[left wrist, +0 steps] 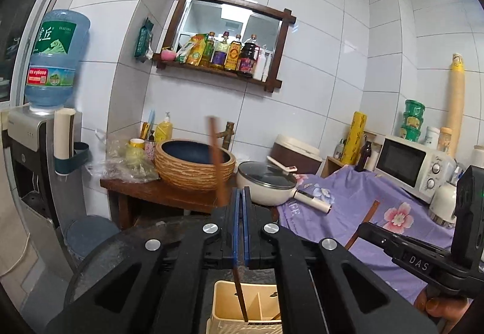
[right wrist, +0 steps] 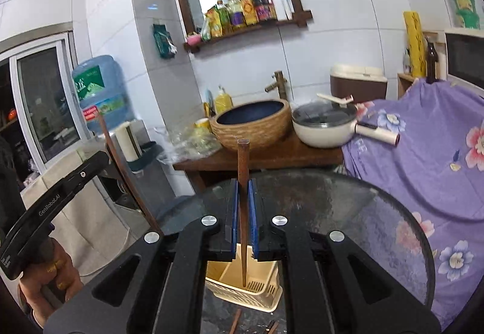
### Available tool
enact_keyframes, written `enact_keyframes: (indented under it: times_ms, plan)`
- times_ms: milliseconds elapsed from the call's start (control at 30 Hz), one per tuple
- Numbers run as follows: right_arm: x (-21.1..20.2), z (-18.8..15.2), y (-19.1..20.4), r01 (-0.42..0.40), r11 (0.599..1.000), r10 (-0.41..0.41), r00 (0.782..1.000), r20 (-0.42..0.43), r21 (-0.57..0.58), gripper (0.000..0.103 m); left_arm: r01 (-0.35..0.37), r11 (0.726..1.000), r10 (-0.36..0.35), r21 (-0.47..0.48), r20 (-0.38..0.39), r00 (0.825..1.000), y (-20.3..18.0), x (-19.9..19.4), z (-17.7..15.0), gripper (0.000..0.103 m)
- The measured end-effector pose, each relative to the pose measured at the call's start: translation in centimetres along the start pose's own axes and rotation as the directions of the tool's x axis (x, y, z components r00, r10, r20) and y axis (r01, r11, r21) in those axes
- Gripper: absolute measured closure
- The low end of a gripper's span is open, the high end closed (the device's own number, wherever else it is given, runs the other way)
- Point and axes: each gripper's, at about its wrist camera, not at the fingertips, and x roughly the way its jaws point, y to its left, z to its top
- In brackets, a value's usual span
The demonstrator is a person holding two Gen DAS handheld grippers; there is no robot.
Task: Organize utensils
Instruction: 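Lower the chopsticks into the holder and open both tools, then grasp another wooden chopstick on the table with the left tool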
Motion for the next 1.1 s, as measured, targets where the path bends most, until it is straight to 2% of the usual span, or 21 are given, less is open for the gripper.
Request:
enact_keyframes:
  times_ms: [133, 267, 433, 500, 533, 567, 633, 700, 800, 867, 900, 933, 1000, 1100]
  plan:
    - [1.7, -1.8, -0.4, 0.016, 1.000, -0.016, 0.999, -0.031, -0.005, 0.096, 0.008, 1.000, -0.009, -0.024, -0.032, 0.999, 0.7, 1.2, -0.8, 0.101]
    - [3.1, -3.5, -0.5, 0.030, 0.999, -0.032, 0.998, -0.056, -0.031, 0.096, -0.003, 1.000, 0.004, 0.019, -0.025, 1.000, 0.9, 1.4, -1.1, 0.101]
    - [4.2, -5.5, -0.8, 0.007, 0.999, -0.011, 0.996, -0.084, -0.041, 0.096, -0.002, 1.000, 0.001, -0.014, -0.044, 0.999, 3.4, 0.7, -1.5, 0.101]
    - [4.7, -6.3, -1.3, -0.034, 0.999, 0.032, 0.993, -0.112, -0.015, 0.096, 0.001, 1.000, -0.002, -0.023, -0.065, 0.998, 4.7, 0.5, -1.7, 0.099]
    - [4.8, -6.6, -1.5, -0.038, 0.999, 0.036, 0.993, -0.116, -0.008, 0.096, -0.001, 0.999, -0.002, -0.035, -0.086, 0.996, 5.7, 0.4, -2.0, 0.091]
    - [4.7, -7.0, -1.7, -0.026, 1.000, 0.025, 0.993, -0.113, -0.006, 0.096, -0.012, 0.999, 0.007, -0.046, -0.109, 0.994, 6.8, 0.3, -2.4, 0.073]
    - [4.8, -7.7, -2.0, -0.014, 1.000, 0.012, 0.993, -0.114, -0.018, 0.096, -0.043, 0.998, 0.036, -0.043, -0.149, 0.988, 8.2, 0.2, -3.2, 0.055]
    - [4.8, -8.2, -2.1, -0.008, 1.000, 0.005, 0.993, -0.116, -0.028, 0.096, -0.083, 0.996, 0.077, -0.023, -0.188, 0.979, 9.4, 0.2, -4.2, 0.054]
    - [4.5, -8.8, -2.5, -0.010, 1.000, 0.008, 0.994, -0.105, -0.022, 0.095, -0.144, 0.989, 0.132, -0.027, -0.266, 0.955, 11.8, 0.6, -6.1, 0.040]
    - [4.2, -9.1, -2.3, -0.006, 0.999, 0.001, 0.995, -0.100, -0.046, 0.094, -0.186, 0.981, 0.161, -0.048, -0.324, 0.932, 13.9, 1.0, -7.7, 0.034]
    - [4.1, -9.2, -2.1, -0.003, 0.998, -0.003, 0.995, -0.100, -0.061, 0.084, -0.204, 0.978, 0.177, -0.048, -0.336, 0.925, 14.5, 1.1, -8.2, 0.033]
    - [3.8, -9.6, -2.0, 0.001, 0.997, -0.008, 0.995, -0.098, -0.081, 0.066, -0.240, 0.970, 0.209, -0.044, -0.357, 0.911, 15.5, 1.3, -9.1, 0.031]
    - [2.7, -10.4, -1.7, 0.013, 0.995, -0.019, 0.998, -0.058, -0.104, 0.043, -0.284, 0.958, 0.250, -0.031, -0.391, 0.886, 16.9, 1.4, -10.6, 0.027]
    - [1.6, -11.5, -1.4, 0.008, 0.993, -0.015, 0.999, -0.053, -0.119, 0.043, -0.321, 0.947, 0.279, -0.013, -0.462, 0.842, 19.4, 1.7, -13.1, 0.027]
